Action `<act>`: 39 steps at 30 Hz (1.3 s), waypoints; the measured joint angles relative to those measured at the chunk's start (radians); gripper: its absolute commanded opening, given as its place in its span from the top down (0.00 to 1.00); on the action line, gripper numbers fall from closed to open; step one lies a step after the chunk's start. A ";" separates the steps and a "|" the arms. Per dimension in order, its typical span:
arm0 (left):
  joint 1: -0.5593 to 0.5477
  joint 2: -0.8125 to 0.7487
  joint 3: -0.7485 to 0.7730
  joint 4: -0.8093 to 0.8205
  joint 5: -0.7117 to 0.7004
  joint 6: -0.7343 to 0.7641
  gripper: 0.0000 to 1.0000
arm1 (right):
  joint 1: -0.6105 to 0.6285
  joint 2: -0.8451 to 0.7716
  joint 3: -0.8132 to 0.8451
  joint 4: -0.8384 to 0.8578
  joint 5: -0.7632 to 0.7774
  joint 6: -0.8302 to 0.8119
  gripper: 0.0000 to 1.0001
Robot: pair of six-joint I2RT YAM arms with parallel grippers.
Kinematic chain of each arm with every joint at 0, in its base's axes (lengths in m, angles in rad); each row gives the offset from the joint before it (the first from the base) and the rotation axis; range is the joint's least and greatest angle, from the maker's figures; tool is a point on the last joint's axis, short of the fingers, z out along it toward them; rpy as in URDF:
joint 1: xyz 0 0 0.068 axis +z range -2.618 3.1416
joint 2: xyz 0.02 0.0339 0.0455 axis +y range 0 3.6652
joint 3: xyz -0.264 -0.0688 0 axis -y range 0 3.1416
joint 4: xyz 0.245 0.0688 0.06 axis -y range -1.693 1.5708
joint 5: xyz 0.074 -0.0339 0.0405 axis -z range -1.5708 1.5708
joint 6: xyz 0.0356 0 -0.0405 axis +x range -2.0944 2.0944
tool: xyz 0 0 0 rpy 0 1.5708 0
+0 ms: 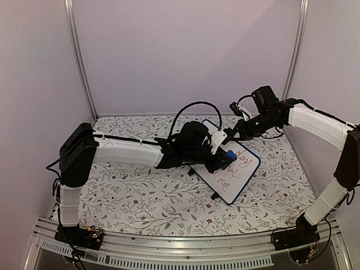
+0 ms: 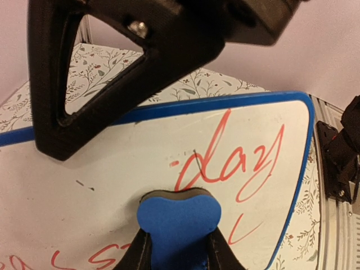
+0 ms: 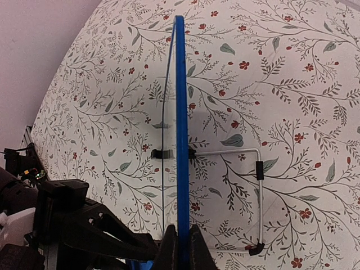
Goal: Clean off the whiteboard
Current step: Erase the whiteboard from the whiteboard stand.
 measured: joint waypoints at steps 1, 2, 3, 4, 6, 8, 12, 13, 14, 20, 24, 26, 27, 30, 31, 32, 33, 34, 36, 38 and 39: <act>0.000 0.000 0.003 -0.003 0.000 0.000 1.00 | 0.000 0.000 0.000 0.000 0.000 0.000 1.00; 0.000 0.000 0.008 -0.011 0.000 0.000 1.00 | 0.000 0.000 0.000 0.000 0.000 0.000 1.00; 0.000 0.001 0.015 -0.022 0.000 0.000 1.00 | 0.000 0.000 0.000 0.000 0.000 0.000 1.00; 0.000 0.003 0.025 -0.037 0.001 0.000 1.00 | 0.000 0.000 0.000 0.000 0.000 0.000 1.00; 0.000 0.011 0.051 -0.064 0.003 0.002 1.00 | 0.000 0.000 0.000 0.000 0.003 0.000 1.00; 0.000 0.023 0.089 -0.090 0.008 0.007 1.00 | 0.000 0.000 0.000 0.000 0.008 -0.001 1.00; 0.000 0.032 0.132 -0.097 0.012 0.012 1.00 | 0.000 0.000 0.000 0.000 0.007 -0.001 1.00; 0.000 0.033 0.133 -0.097 0.012 0.012 1.00 | 0.000 0.000 0.000 0.000 0.006 0.000 1.00; 0.000 0.033 0.133 -0.096 0.012 0.012 1.00 | 0.000 0.000 0.000 0.000 0.006 0.000 1.00; 0.000 0.027 0.101 -0.051 0.010 0.012 1.00 | 0.000 0.000 0.000 0.000 0.004 0.000 1.00; 0.000 0.005 0.058 -0.040 -0.002 0.012 1.00 | 0.003 0.000 0.000 0.001 -0.008 0.000 1.00; 0.000 -0.002 0.041 -0.040 -0.008 0.012 1.00 | 0.004 0.000 0.000 0.002 -0.011 0.000 1.00; 0.000 -0.004 0.036 -0.039 -0.009 0.012 1.00 | 0.004 0.000 0.000 0.002 -0.011 0.000 1.00; 0.000 -0.004 0.036 -0.039 -0.010 0.012 1.00 | 0.004 0.000 0.001 0.002 -0.011 0.000 1.00; 0.000 -0.004 0.036 -0.039 -0.010 0.012 1.00 | 0.004 0.000 0.002 0.002 -0.010 0.000 1.00; 0.000 -0.004 0.036 -0.039 -0.010 0.012 1.00 | 0.004 0.002 0.003 0.001 -0.011 0.000 1.00; 0.000 -0.004 0.036 -0.039 -0.011 0.012 1.00 | 0.004 0.004 0.006 -0.001 -0.011 0.000 1.00; 0.000 -0.004 0.036 -0.039 -0.012 0.012 1.00 | 0.004 0.006 0.009 -0.004 -0.011 0.000 1.00; 0.000 -0.005 0.036 -0.039 -0.014 0.012 1.00 | 0.004 0.014 0.019 -0.013 -0.011 -0.001 1.00; 0.000 -0.005 0.036 -0.039 -0.016 0.012 1.00 | 0.004 0.018 0.026 -0.019 -0.011 -0.002 1.00; 0.000 -0.005 0.036 -0.039 -0.016 0.012 1.00 | 0.004 0.019 0.027 -0.022 -0.011 -0.002 1.00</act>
